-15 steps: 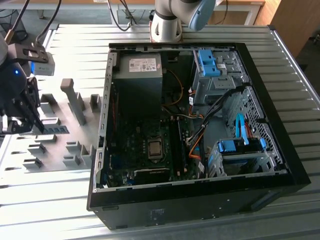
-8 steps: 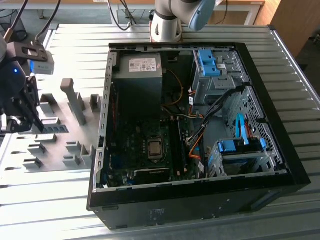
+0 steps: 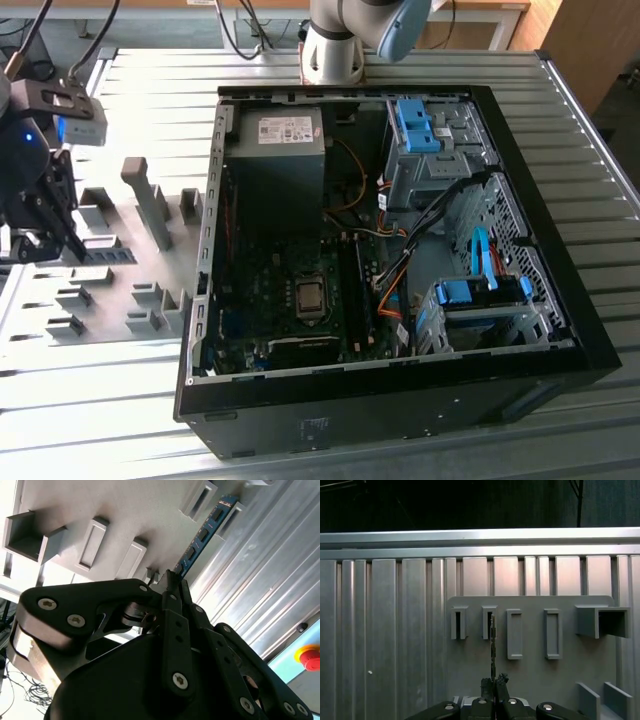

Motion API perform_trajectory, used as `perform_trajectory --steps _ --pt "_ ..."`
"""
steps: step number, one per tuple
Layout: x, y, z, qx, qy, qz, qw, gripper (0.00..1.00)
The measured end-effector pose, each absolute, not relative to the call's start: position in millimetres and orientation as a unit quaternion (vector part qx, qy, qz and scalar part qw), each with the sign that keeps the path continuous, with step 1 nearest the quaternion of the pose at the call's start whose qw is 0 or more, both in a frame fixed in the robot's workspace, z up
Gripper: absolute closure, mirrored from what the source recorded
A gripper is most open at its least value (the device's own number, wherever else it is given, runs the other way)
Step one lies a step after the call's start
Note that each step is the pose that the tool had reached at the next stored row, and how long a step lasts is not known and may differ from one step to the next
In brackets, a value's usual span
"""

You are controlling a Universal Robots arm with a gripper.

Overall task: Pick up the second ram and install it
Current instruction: 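Pick up the second ram and move it above second insertion slot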

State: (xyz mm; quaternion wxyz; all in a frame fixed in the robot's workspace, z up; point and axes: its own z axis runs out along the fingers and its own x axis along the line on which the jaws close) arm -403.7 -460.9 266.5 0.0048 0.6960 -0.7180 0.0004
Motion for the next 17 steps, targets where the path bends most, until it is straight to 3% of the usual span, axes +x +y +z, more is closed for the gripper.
perform_trajectory --steps 17 --pt "-403.7 -460.9 275.3 0.696 -0.718 0.0 0.005 0.86"
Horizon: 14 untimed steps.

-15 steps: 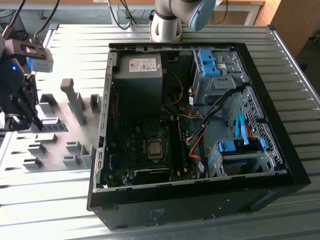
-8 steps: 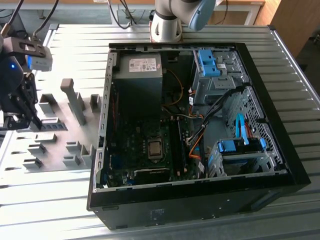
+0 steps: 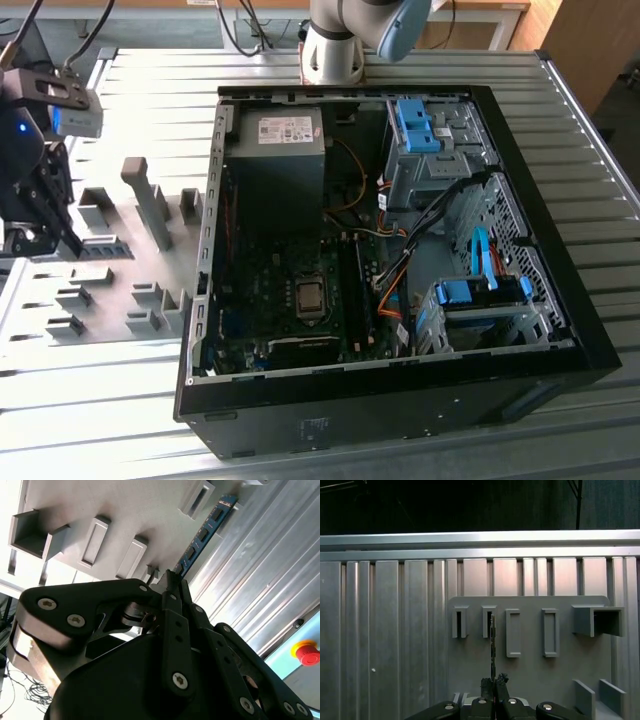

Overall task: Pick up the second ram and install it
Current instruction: 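Pick up the second ram and move it above second insertion slot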

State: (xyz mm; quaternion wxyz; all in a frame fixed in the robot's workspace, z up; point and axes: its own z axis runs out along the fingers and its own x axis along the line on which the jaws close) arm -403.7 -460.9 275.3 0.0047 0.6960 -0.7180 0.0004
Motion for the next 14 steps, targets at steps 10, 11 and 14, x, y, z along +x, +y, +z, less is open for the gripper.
perform_trajectory --steps 10,11,14 --pt "-403.7 -460.9 280.5 0.696 -0.718 0.0 0.005 0.86" --pt "-403.7 -460.9 281.1 0.696 -0.718 0.0 0.005 0.86" --pt "-403.7 -460.9 282.7 0.696 -0.718 0.0 0.005 0.86"
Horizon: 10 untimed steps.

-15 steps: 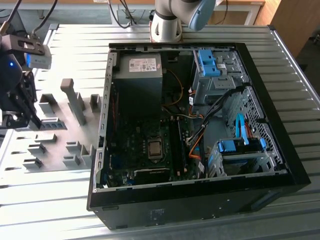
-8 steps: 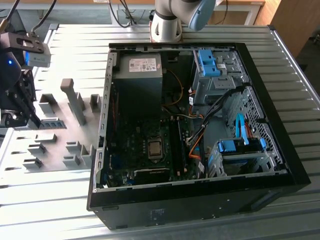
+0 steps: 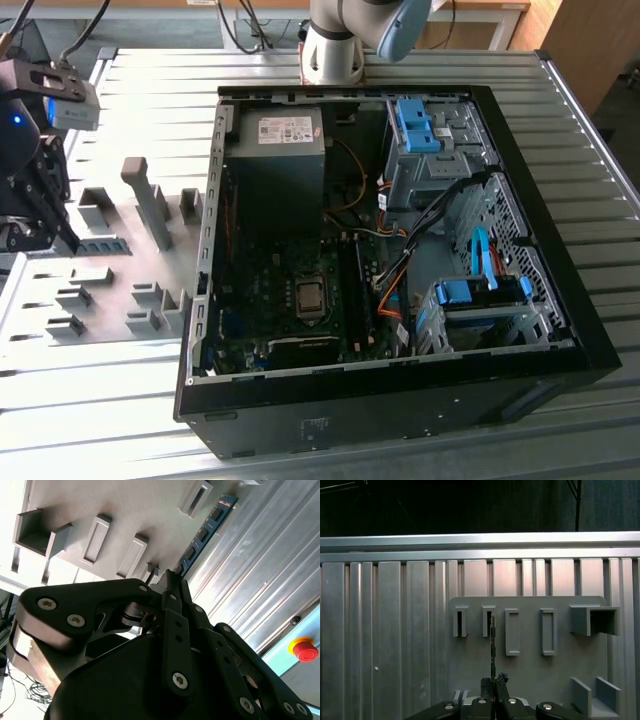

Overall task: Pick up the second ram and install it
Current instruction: 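Pick up the second ram and move it above second insertion slot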

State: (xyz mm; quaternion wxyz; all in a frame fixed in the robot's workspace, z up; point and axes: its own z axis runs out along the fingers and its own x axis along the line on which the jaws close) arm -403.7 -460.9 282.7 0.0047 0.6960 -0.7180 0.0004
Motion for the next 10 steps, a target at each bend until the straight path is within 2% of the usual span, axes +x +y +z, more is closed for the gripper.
perform_trajectory --steps 10 --pt "-403.7 -460.9 288.1 0.696 -0.718 0.0 0.005 0.86"
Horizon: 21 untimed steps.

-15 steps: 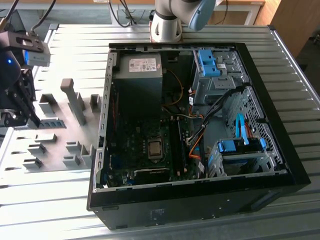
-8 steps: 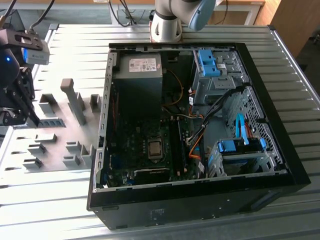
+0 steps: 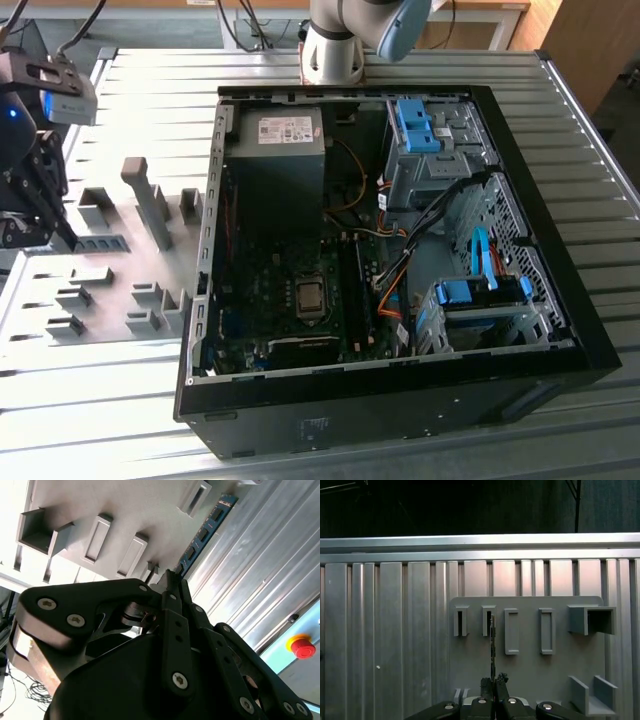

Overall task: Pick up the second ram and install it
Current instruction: 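Pick up the second ram and move it above second insertion slot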

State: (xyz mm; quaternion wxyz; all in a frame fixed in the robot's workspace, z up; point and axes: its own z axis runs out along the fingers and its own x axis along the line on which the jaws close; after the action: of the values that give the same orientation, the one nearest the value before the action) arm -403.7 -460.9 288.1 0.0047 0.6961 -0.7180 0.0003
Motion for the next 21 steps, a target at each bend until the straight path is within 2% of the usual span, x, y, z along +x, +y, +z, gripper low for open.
perform_trajectory --steps 21 --pt "-404 -461 300 0.696 -0.718 0.0 0.005 0.86"
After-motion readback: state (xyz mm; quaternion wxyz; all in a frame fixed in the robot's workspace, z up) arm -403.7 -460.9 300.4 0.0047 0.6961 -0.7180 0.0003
